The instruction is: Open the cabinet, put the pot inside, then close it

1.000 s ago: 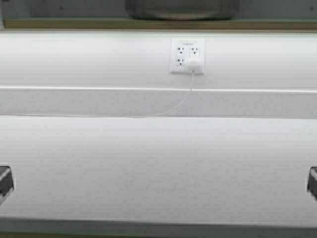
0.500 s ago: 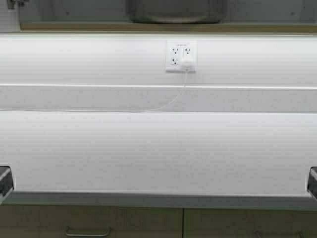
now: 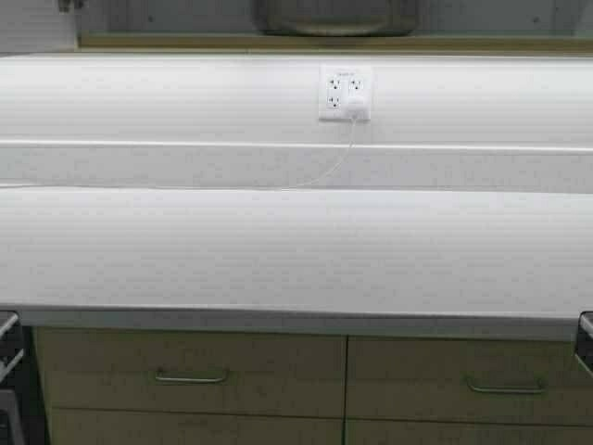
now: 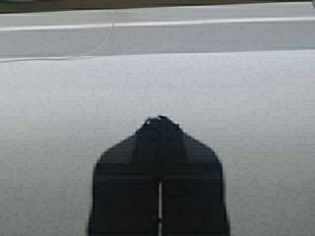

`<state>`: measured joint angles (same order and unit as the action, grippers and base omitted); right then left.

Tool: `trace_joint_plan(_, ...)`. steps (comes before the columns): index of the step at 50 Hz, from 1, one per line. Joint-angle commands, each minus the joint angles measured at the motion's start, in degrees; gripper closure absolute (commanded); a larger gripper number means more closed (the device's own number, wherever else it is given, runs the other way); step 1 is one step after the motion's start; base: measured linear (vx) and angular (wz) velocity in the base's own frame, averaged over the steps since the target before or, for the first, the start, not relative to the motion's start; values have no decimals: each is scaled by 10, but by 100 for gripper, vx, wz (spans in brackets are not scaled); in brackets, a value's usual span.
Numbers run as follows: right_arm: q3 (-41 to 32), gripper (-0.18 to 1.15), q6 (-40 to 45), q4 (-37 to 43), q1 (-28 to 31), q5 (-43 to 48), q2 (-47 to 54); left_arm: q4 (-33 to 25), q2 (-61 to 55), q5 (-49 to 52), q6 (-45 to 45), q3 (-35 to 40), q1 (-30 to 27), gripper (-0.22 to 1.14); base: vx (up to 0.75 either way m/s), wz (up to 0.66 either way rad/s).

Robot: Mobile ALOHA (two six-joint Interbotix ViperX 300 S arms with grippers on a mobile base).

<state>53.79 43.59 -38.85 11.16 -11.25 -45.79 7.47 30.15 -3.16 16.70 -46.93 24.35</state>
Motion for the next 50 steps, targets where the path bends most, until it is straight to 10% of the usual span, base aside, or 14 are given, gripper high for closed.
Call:
trace_joint_plan(1, -13, 91, -1, -2, 1, 2, -1, 2, 6, 2, -3, 16, -12, 86, -25, 2)
trace_joint_plan(27, -40, 91, 0, -25, -26, -9, 5, 6, 56, 74, -10, 18, -163, 86, -25, -6)
trace_joint_plan(50, -214, 91, 0, -41, -320, 24, 94, 85, 11, 106, -11, 184, -420, 87, -17, -1)
